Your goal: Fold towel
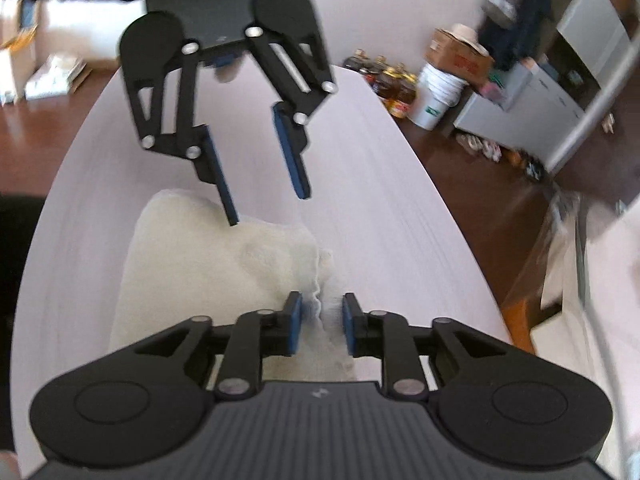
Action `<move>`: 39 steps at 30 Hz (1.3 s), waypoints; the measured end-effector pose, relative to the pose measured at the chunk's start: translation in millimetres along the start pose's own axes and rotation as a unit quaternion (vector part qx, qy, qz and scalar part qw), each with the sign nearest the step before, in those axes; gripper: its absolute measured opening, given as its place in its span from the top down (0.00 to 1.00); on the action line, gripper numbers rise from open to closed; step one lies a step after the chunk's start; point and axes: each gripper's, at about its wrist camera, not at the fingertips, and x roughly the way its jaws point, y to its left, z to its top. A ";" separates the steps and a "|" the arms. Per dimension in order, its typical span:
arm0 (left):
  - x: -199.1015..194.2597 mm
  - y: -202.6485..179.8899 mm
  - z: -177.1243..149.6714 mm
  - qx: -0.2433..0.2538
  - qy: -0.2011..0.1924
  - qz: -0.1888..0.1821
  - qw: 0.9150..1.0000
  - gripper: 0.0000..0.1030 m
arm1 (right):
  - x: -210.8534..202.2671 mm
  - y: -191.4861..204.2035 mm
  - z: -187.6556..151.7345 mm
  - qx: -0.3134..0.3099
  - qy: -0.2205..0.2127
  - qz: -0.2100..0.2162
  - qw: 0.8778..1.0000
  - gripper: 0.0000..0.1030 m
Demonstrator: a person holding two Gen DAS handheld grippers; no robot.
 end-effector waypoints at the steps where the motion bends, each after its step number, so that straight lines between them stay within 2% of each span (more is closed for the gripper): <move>1: 0.1 0.2 0.8 -0.001 0.001 0.002 1.000 0.57 | -3.2 -1.7 -1.4 0.010 -0.003 -0.001 1.000 0.74; 5: 1.8 -2.1 3.0 0.002 0.007 0.009 1.000 0.56 | -32.4 -17.2 -17.5 0.119 -0.024 -0.020 0.992 0.67; 9: 5.8 -4.0 4.9 0.008 0.012 0.012 1.000 0.55 | -56.1 -23.7 -48.0 0.242 -0.030 -0.028 0.969 0.66; 12: 7.9 -5.2 6.1 0.012 0.015 0.012 1.000 0.54 | -64.6 -24.1 -64.7 0.296 -0.040 -0.022 0.954 0.67; 16: 8.0 -8.1 7.8 0.014 0.021 0.014 1.000 0.53 | -60.2 -26.0 -69.9 0.314 -0.042 -0.029 0.948 0.68; 17: 8.0 -8.6 8.0 0.014 0.022 0.016 1.000 0.52 | -57.7 -26.8 -71.1 0.319 -0.044 -0.028 0.946 0.71; 18: 7.9 -8.8 8.2 0.015 0.023 0.016 1.000 0.51 | -54.6 -29.1 -70.8 0.322 -0.048 -0.023 0.945 0.86; 19: 7.1 -9.5 8.2 0.015 0.024 0.016 0.999 0.50 | -53.3 -29.5 -69.7 0.321 -0.051 -0.022 0.945 0.90; 22: 4.1 -11.2 7.8 0.015 0.028 0.018 0.999 0.50 | -60.7 -23.1 -65.3 0.316 -0.067 -0.025 0.946 0.91; 26: 3.9 -11.3 8.0 0.015 0.028 0.019 0.999 0.50 | -79.0 -17.9 -67.5 0.333 -0.093 -0.030 0.938 0.91; 32: 12.5 -9.1 14.1 0.011 0.020 0.020 1.000 0.49 | -67.3 -17.6 -87.6 0.365 -0.062 -0.040 0.928 0.90; 39: 26.2 2.2 20.5 -0.016 0.033 0.055 0.998 0.49 | -67.2 -10.0 -89.8 0.369 -0.055 -0.045 0.927 0.89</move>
